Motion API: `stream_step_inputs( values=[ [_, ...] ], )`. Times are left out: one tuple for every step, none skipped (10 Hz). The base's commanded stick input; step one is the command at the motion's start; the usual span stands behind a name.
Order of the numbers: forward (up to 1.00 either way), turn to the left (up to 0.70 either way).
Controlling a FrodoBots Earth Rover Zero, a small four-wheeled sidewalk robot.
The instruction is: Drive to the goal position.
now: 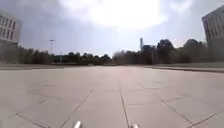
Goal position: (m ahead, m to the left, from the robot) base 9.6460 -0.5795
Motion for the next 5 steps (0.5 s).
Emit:
stream_step_inputs(
  values=[
    [0.7, -0.01],
    [0.7, -0.01],
    [0.7, -0.01],
    [0.7, -0.01],
    [0.7, -0.01]
  ],
)
